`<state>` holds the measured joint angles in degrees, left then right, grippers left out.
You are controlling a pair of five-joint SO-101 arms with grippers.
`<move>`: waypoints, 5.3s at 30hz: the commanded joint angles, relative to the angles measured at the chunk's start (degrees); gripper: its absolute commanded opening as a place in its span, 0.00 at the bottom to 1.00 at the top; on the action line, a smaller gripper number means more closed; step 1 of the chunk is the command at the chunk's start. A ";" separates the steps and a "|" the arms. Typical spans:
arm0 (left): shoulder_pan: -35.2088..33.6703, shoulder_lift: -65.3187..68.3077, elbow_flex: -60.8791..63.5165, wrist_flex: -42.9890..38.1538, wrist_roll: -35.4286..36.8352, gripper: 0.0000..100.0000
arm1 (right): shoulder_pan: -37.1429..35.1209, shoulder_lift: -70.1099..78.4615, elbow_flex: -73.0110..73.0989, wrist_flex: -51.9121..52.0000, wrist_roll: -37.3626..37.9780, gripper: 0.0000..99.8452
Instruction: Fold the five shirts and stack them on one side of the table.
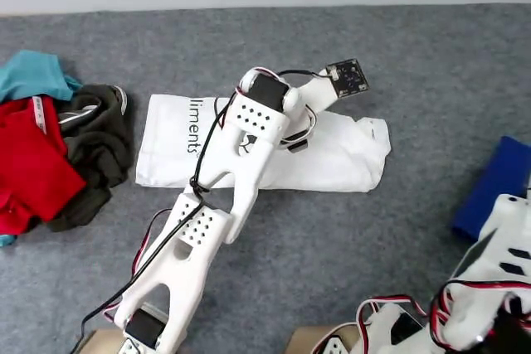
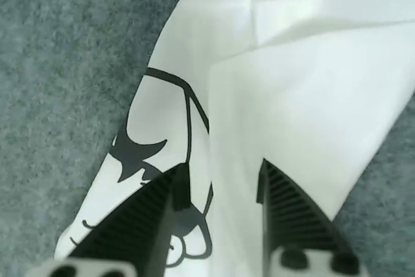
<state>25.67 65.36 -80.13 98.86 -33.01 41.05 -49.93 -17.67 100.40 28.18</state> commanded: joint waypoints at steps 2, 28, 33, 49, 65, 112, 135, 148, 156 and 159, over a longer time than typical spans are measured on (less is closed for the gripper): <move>-0.97 -5.36 -2.42 1.58 5.36 0.17 | 0.66 0.13 -0.18 2.24 0.62 0.01; -32.00 -15.74 12.97 1.67 28.40 0.14 | 0.66 -0.31 7.38 2.15 0.62 0.01; -36.66 -15.56 16.13 1.67 25.23 0.20 | 0.66 -0.31 9.67 2.15 0.62 0.01; -39.38 -14.59 23.87 1.14 18.29 0.22 | 0.66 -0.31 10.02 2.24 0.70 0.01; -39.03 -6.15 23.52 0.26 21.10 0.22 | 0.66 -0.31 9.93 2.24 0.70 0.01; -39.82 -12.40 24.04 1.67 18.02 0.00 | 0.57 -2.95 9.67 2.24 0.79 0.01; -6.95 -29.45 34.59 1.58 20.84 0.00 | 0.66 -2.95 9.93 2.07 0.79 0.01; 6.42 -28.40 34.59 -7.21 24.88 0.00 | 0.75 -2.95 9.93 2.15 0.79 0.01; 6.59 -17.58 24.92 -7.74 26.46 0.00 | 0.75 -2.95 10.02 2.15 0.70 0.01; 6.86 -13.54 19.30 -5.98 26.55 0.00 | 0.75 -2.95 10.02 2.15 0.70 0.01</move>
<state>31.47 50.86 -54.81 91.65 -6.90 41.05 -53.01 -7.74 100.48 28.35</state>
